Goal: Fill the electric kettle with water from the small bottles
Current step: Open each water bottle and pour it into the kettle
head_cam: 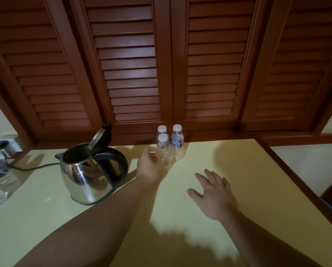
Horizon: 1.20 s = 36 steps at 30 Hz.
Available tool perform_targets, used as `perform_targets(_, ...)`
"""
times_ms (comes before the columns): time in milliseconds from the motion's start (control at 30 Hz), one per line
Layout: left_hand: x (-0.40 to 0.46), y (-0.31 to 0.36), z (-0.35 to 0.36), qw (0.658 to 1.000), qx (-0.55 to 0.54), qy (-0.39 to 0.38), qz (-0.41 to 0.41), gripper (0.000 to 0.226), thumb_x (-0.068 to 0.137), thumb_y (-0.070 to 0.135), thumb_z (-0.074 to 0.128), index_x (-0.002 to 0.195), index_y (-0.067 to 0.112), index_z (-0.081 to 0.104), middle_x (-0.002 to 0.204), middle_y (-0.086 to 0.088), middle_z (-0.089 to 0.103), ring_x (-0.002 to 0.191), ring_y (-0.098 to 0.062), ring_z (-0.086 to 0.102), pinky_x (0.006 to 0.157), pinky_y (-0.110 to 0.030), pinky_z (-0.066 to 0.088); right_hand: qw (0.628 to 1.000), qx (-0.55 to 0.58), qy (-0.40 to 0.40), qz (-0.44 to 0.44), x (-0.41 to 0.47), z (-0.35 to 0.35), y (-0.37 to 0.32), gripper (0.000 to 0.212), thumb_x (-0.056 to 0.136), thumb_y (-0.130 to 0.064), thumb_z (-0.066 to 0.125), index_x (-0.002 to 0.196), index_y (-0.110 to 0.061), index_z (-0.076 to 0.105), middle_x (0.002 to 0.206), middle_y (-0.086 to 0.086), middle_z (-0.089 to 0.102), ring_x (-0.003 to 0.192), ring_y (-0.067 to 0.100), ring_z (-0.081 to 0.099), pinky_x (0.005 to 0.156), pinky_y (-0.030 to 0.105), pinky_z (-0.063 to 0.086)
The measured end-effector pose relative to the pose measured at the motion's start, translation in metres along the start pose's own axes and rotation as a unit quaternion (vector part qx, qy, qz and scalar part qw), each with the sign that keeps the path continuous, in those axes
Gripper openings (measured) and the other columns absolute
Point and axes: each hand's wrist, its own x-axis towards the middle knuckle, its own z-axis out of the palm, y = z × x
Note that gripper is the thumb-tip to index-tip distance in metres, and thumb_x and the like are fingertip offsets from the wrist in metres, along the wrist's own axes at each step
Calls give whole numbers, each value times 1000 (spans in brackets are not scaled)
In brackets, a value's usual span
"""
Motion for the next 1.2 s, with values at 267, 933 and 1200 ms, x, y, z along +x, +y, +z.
perform_targets(267,-29,-20,-24,997,49,-56,8,58,66,32,98,100,29,52,107,7,67,95,-8,65,76,-18,47,1000,14,14,0,-3,-1,-1,82,90,-81,26,160,-40,26,172,-6,14,158,13,6,127,43,4)
perform_targets(933,-125,-160,-309,927,275,-155,205,49,87,64,64,127,35,69,136,26,54,135,12,40,114,-10,28,983,97,89,-128,-77,56,-240,35,90,-43,62,105,-15,79,120,3,73,116,25,65,101,37,51)
perform_targets(1200,-111,-192,-420,964,210,-7,160,18,82,34,84,93,32,70,102,25,66,89,-7,64,81,-22,51,973,136,29,-182,-83,88,-395,52,94,-51,54,130,-18,69,140,1,63,132,20,53,111,27,34)
